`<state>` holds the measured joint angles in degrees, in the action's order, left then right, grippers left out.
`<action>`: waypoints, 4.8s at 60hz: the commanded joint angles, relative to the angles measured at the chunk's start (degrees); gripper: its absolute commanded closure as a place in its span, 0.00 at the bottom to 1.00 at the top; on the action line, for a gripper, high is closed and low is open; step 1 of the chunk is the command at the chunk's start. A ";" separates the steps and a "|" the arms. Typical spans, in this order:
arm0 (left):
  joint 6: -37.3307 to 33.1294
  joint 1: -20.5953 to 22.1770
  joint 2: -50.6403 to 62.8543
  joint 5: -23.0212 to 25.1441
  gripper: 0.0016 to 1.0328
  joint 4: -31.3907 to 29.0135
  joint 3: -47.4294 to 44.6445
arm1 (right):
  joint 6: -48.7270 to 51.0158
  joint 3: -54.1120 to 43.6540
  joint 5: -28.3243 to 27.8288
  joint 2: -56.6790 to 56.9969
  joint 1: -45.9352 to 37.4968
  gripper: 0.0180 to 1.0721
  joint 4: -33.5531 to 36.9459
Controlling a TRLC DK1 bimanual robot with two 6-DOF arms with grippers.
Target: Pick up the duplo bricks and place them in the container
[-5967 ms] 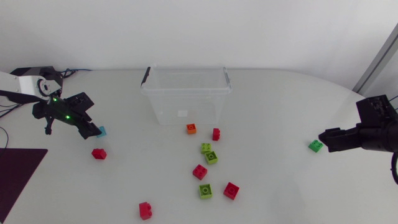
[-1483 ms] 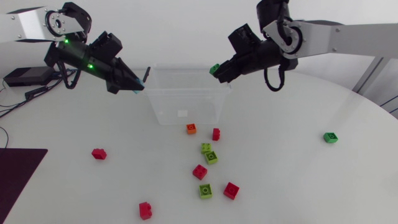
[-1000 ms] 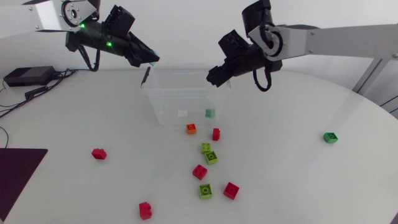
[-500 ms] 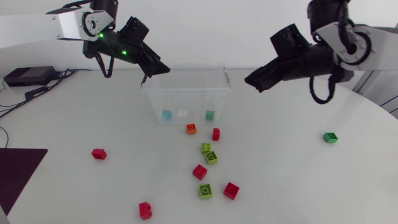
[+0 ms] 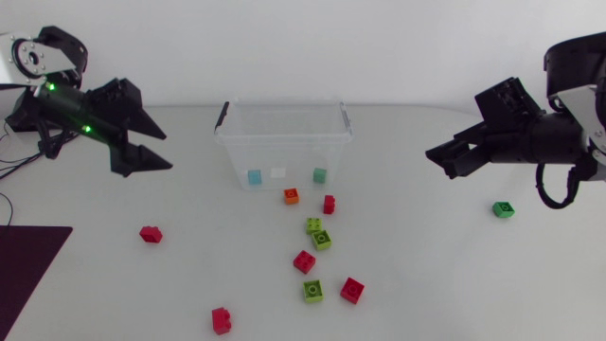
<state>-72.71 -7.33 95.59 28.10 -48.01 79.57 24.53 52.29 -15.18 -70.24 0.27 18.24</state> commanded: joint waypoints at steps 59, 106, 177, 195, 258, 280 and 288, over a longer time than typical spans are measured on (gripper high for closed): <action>-27.40 -4.71 11.37 -16.93 0.19 9.78 -20.60 | 1.39 -13.62 -0.99 2.21 -23.74 0.17 -1.45; -27.49 -5.85 7.42 -10.69 0.69 3.18 -17.52 | -0.36 -8.26 -0.55 -18.53 -31.74 0.17 -12.26; 4.50 3.38 1.09 11.45 0.69 11.97 2.96 | -0.19 4.57 0.06 -41.03 -32.35 0.86 -17.80; 18.04 7.77 2.41 11.28 0.67 25.25 4.01 | -1.24 -1.93 -0.11 -25.48 -25.23 0.86 -13.49; 19.01 11.46 -11.74 3.02 0.08 29.20 -13.48 | -10.56 15.30 3.58 -13.00 11.59 0.86 0.57; 4.15 12.17 -22.73 1.87 0.07 13.56 -27.36 | -10.21 25.75 4.98 -22.66 17.83 0.86 0.04; 0.72 13.57 -25.10 -0.24 0.07 11.01 -32.55 | -10.12 29.89 5.16 -26.44 19.33 0.86 0.13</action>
<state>-68.31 5.10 71.94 28.71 -35.48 50.48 15.33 79.35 -10.57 -93.86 18.48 18.24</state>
